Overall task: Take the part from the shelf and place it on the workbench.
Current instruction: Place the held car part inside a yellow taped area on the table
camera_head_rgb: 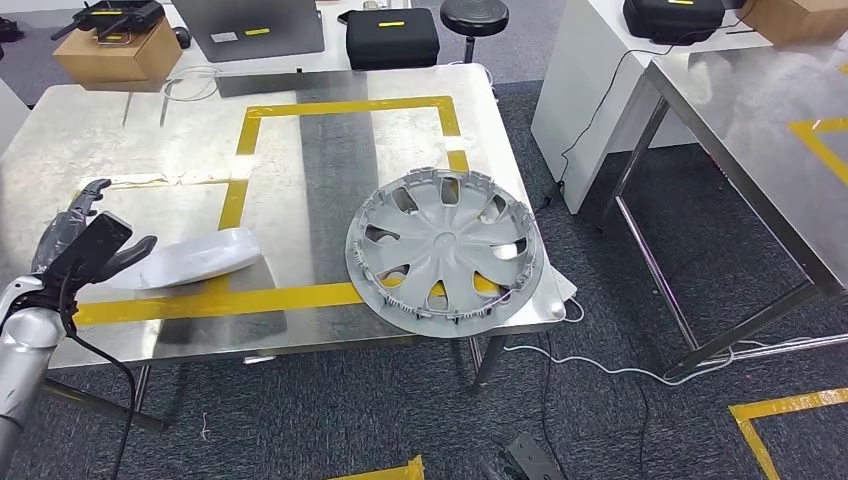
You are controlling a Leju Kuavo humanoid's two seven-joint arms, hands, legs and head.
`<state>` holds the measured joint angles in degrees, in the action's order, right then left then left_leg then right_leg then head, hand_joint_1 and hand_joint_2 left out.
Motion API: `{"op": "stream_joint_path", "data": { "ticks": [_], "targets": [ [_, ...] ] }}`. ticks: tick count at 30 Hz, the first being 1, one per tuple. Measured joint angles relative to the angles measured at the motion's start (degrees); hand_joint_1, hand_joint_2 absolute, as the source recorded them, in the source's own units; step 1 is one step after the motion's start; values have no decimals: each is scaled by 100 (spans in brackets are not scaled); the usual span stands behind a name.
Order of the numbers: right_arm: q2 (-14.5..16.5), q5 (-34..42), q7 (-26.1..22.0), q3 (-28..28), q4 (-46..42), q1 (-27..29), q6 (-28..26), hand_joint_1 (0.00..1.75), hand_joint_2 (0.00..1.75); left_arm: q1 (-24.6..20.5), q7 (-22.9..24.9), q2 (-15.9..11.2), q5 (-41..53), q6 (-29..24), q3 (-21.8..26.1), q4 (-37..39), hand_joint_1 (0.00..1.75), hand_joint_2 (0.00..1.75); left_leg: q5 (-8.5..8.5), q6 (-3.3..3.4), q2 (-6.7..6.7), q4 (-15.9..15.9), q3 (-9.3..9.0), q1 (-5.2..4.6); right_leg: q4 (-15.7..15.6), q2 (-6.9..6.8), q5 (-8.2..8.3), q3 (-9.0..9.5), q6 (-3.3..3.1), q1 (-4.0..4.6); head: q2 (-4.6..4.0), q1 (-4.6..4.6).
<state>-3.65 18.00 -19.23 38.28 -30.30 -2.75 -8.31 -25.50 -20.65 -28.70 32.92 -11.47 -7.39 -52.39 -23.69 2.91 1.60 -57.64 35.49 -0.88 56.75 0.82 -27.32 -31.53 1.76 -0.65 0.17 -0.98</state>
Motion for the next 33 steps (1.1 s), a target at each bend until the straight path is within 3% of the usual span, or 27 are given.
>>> {"op": "stream_joint_path", "data": {
  "ticks": [33],
  "targets": [
    [-82,90,57,72,5,6,-53,0,0,269,119,-25,-127,15,149,-237,0,0,0,0,-1,0,0,0,0,0,0,-1,0,0,0,0]
  ]
}}
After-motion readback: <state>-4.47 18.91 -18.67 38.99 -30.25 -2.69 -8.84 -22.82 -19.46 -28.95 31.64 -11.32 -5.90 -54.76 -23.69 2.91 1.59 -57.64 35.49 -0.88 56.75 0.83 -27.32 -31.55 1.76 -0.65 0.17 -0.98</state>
